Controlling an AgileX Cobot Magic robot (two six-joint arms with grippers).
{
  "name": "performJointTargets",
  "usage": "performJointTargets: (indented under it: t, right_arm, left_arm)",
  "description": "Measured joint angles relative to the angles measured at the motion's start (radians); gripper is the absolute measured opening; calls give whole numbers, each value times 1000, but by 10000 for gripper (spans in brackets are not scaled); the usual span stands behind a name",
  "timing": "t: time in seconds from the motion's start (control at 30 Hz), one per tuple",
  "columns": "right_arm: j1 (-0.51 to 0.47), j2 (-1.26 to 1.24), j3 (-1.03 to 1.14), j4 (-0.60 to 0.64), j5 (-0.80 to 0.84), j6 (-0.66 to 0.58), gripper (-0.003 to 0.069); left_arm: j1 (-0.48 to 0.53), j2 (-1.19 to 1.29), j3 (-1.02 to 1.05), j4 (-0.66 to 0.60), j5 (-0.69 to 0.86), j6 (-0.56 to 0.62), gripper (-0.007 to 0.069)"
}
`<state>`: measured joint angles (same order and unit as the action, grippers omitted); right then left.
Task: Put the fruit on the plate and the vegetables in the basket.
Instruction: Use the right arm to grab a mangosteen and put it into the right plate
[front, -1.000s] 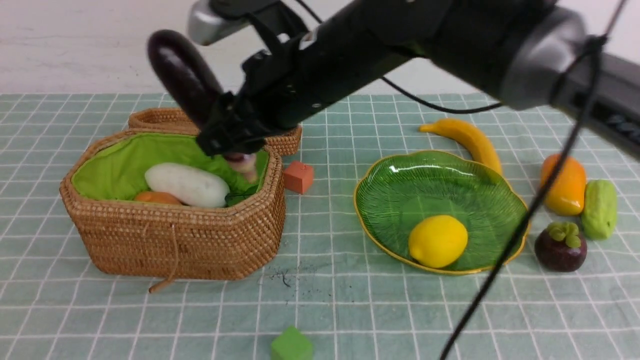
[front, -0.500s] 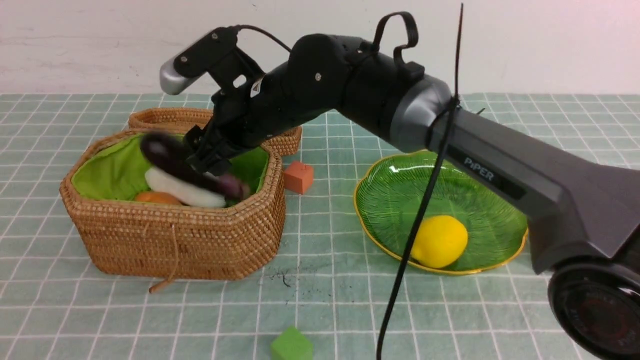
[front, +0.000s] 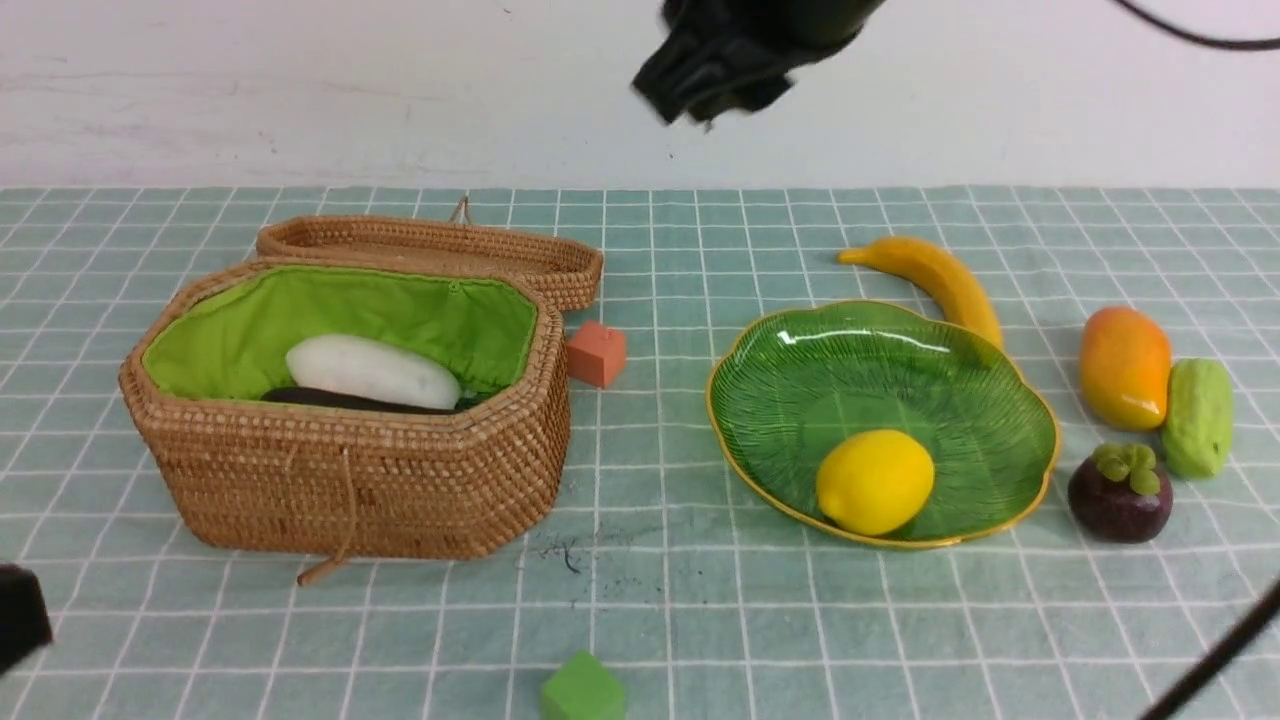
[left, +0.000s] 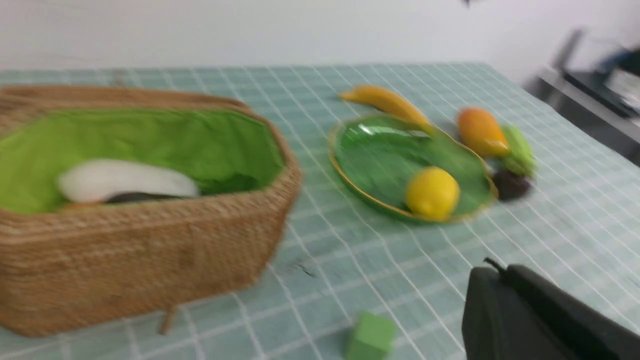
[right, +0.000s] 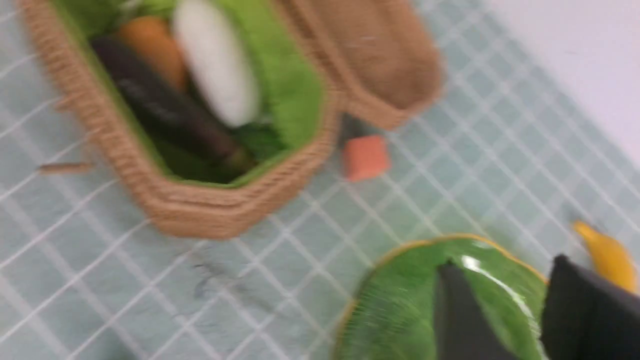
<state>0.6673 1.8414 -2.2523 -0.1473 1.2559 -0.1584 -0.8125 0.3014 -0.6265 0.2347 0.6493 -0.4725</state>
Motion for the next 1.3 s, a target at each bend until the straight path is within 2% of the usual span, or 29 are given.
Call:
performJointTargets:
  t: [0.03,0.1,0.13,0.17,0.23,0.27,0.3,0.4,0.47,0.5,0.53,0.63,0.67,0.73,0.77,0.97,1.3]
  right_arm:
    - [-15,-14,5,-27,0,28,163]
    - [-83,-75,58,-78,1,127,68]
    - [-91,-75,65,-81,1,127,68]
    - [-158,-129,151,-82,-2,183,49]
    - [-266,-190,274,-64,-6,210,55]
    - [-266,-196,290,-61,-6,211,57]
    - [-373,-248,421,-26,-6,194,85]
    - [-517,-277,634,43,-9,84,169]
    - [-614,-257,796,147,-94,-50,287]
    - [-620,-257,807,156,-94,-60,298]
    - [-663,-230,875,215,-169,-131,392]
    - [-708,-174,924,275,-266,-222,567]
    - [-709,-167,925,277,-275,-227,577]
    - [-717,-127,931,277,-322,-266,658]
    - [-717,-115,931,277,-336,-281,671]
    - [-717,-43,931,268,-421,-333,664]
    - [-717,65,931,204,-502,-337,647]
  left_arm:
    - [0,0,0,-45,0,34,-13]
    - [0,1,0,-185,0,194,-13]
    - [0,1,0,-193,0,194,-13]
    - [0,1,0,-246,0,270,-13]
    - [0,1,0,-285,0,322,-13]
    - [0,1,0,-287,0,326,-12]
    - [0,1,0,-305,4,353,-11]
    - [0,2,0,-312,13,365,-11]
    - [0,2,0,-313,16,369,-11]
    - [0,2,0,-313,16,369,-11]
    - [0,2,0,-313,15,369,-11]
    - [0,2,0,-313,14,371,-10]
    - [0,2,0,-313,14,371,-10]
    - [0,2,0,-313,14,372,-10]
    - [0,2,0,-313,14,372,-10]
    - [0,2,0,-313,14,372,-10]
    - [0,2,0,-313,-57,372,-8]
